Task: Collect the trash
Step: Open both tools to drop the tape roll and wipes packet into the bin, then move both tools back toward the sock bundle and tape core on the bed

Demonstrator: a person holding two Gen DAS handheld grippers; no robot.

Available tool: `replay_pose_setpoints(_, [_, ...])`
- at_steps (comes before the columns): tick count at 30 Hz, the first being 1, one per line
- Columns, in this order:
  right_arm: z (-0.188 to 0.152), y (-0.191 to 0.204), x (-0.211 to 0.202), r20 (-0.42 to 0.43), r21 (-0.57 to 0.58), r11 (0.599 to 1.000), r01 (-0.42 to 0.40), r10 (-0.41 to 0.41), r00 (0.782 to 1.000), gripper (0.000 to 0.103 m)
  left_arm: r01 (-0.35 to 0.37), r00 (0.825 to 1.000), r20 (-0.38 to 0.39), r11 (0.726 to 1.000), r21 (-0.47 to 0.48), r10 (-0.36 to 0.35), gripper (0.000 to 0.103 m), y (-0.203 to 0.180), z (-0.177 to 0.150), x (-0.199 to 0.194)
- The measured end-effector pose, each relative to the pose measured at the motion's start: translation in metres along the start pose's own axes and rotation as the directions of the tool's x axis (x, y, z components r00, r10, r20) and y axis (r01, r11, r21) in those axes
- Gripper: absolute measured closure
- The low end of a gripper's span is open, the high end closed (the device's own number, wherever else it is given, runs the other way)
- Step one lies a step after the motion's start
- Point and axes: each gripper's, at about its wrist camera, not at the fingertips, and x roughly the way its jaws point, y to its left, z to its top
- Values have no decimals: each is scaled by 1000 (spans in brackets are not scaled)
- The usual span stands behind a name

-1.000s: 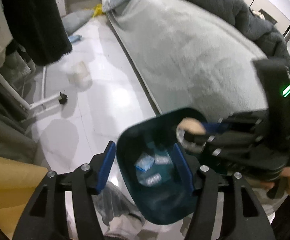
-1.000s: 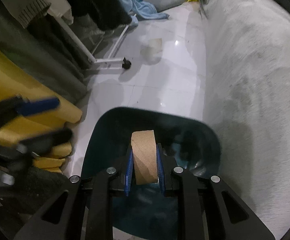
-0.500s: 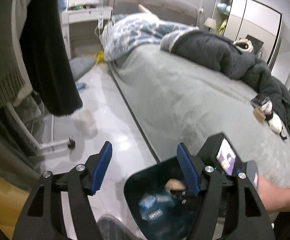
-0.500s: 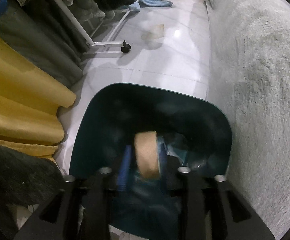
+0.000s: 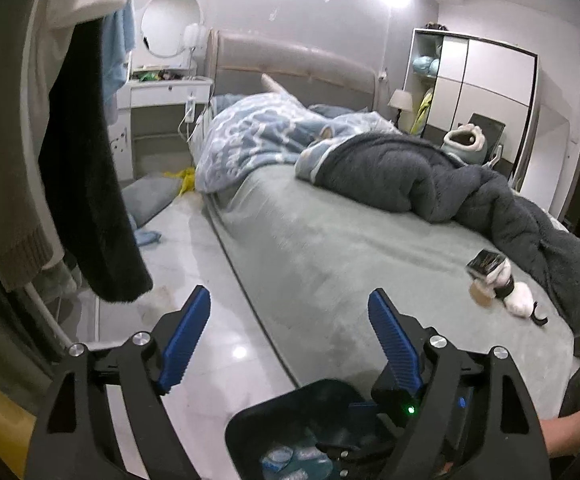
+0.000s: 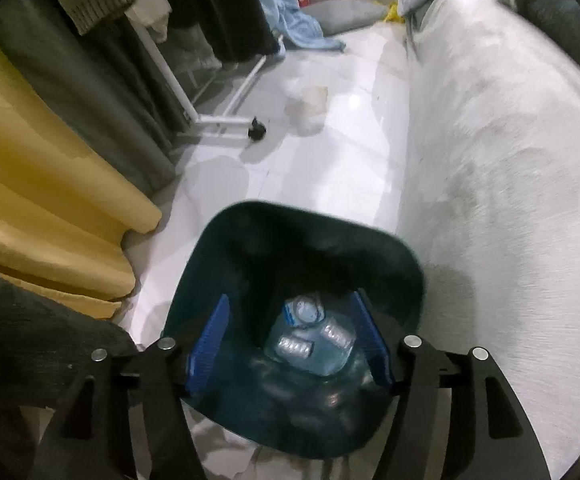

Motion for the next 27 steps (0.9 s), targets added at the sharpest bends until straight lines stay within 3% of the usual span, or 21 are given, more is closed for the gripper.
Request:
replay_pose_setpoints(6, [2,-15,-47,113,17,1000,-1,-1,994,31,29,999,39,1000,3,-29,18,-23,12,-2])
replay_pose_setpoints(14, [-12,-43,-96,252,21,996,89,-91,963,23,65,996,55,998,12,-65,15,-57,22,5])
replay_pose_setpoints(27, [-46,-87,-143,348,16,976,216,-208,914,19,138,990,23,990,34,-139,13,-112,26,31])
